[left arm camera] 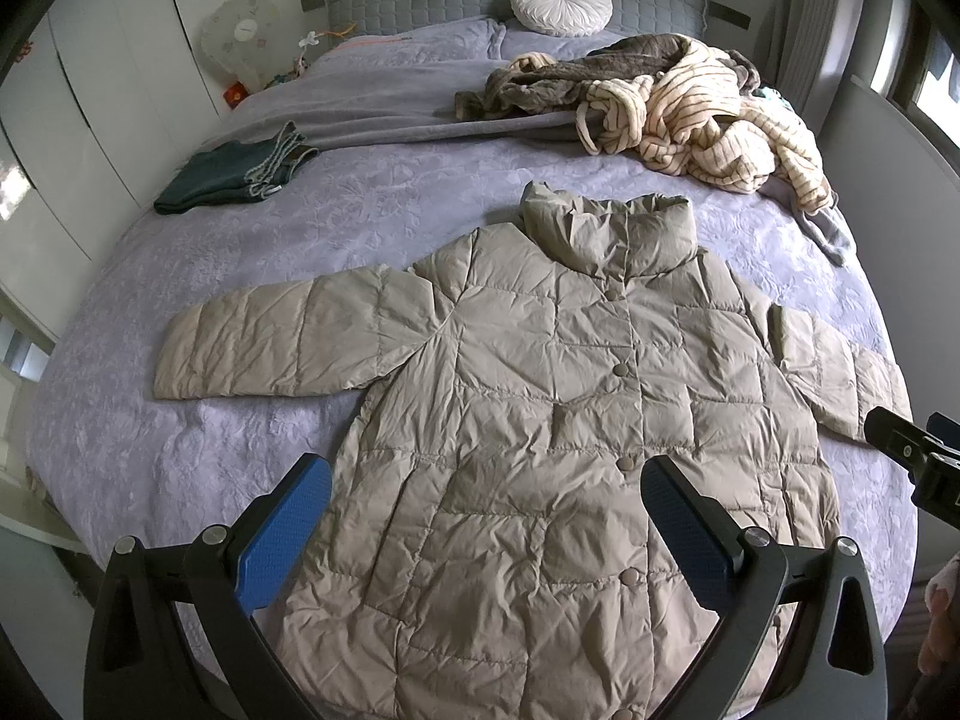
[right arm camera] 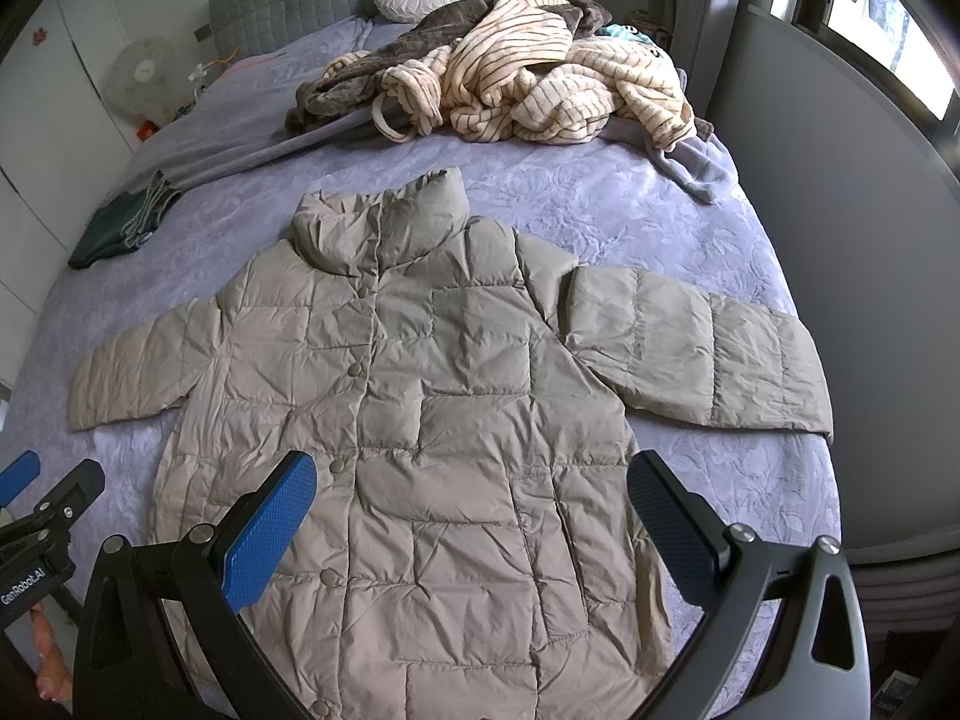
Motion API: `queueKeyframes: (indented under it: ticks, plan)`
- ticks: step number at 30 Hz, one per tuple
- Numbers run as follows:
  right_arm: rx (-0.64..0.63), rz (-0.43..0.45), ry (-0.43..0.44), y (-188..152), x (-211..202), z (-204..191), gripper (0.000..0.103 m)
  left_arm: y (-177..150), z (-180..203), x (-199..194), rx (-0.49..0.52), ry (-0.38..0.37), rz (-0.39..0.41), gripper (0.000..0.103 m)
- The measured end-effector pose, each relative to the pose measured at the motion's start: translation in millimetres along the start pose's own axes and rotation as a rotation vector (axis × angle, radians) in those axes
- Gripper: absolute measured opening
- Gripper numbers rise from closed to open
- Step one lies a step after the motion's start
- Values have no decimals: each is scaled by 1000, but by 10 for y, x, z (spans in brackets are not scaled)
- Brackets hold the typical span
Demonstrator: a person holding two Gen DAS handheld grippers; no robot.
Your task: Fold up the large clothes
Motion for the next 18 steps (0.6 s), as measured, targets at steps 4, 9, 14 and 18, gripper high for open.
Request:
queueKeyframes:
  ticks: [4,9,14,18]
  plan:
    - [0,1,0,3,-1,-5,103,-1,-3,0,-1,2,1,103]
    - [-1,-1,0,7,7,-9,103,-2,5,-3,-1,0,0,103]
    - [1,-4,4,4,24,-9,103,1,-1,-7,-4,-2,1,103]
    - [3,-17,9,45,27,-39,103,-29,-11,-14,-12,-20,-13,103]
Point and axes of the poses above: each gripper's, at about its wrist camera, not at the fingertips, and x roughly the way its jaws point, z to its right, y to its top, the point moved 8 cm from there along x, roughly the way its jaws point, and after that the axes turned 3 degrees about -x, right-handed, at the moved point
